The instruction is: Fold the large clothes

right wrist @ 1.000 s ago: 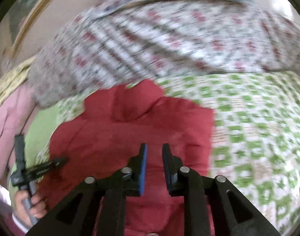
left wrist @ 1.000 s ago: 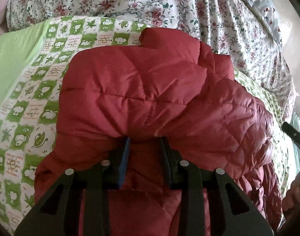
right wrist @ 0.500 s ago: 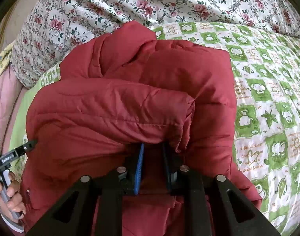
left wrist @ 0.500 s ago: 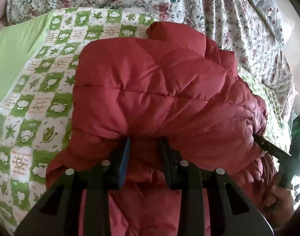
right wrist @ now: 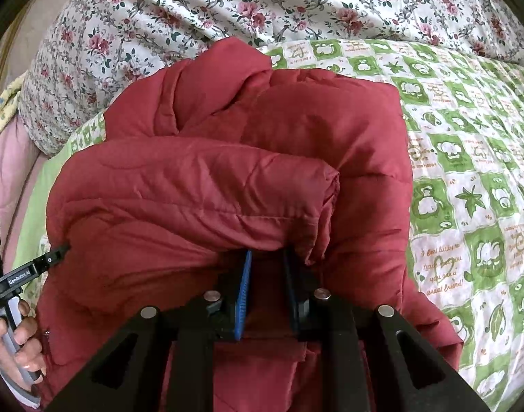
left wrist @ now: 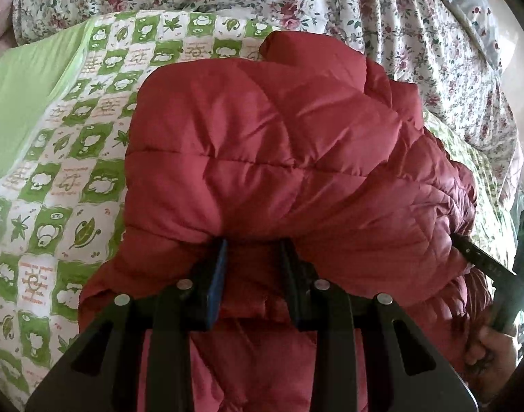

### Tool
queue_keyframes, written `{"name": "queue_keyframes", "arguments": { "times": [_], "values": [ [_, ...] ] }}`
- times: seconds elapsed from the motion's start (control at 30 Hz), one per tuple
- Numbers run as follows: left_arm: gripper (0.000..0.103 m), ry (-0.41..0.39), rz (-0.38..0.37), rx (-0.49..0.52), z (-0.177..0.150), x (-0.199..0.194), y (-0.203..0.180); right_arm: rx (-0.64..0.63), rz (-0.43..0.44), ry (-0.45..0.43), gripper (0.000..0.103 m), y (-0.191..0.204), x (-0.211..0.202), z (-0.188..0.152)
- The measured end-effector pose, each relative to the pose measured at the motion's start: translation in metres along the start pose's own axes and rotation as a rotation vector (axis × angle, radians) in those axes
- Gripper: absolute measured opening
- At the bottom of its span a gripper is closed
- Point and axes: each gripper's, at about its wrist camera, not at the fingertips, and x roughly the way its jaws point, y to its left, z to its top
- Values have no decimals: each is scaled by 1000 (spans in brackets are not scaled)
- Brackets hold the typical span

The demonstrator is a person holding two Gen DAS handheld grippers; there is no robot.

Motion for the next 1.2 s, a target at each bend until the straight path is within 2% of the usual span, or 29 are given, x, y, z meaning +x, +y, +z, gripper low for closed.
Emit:
{"name": "queue_keyframes", "arguments": {
  "times": [0.07,0.17,0.3,0.57,0.7,0.83,1.07,1.13,1.2],
  "values": [
    [29,8,-15,-11,2,-6,2,29,16,16,18,-3,-5,2],
    [29,-1,-51,-46,-1,-25,9,40,19,0,24,1,-29,1],
    [29,-15,-71,-59,-22,-57,14,24,66,-40,51,11,-72,-15],
    [29,-35,-50,-53,-93,-119,30,32,125,-66,58,9,-141,-68],
    [30,-33,-16,-75,-123,-142,44,37,118,-62,64,-1,-166,-89],
    [39,-30,18,-99,-149,-156,59,59,102,-63,67,-15,-190,-108],
    [40,-4,38,-137,-178,-171,78,120,43,-39,70,-43,-215,-145],
    [49,0,40,-132,-184,-173,77,138,27,-29,70,-48,-220,-156],
    [53,0,45,-130,-189,-175,76,140,4,-7,71,-49,-221,-166]
  ]
}}
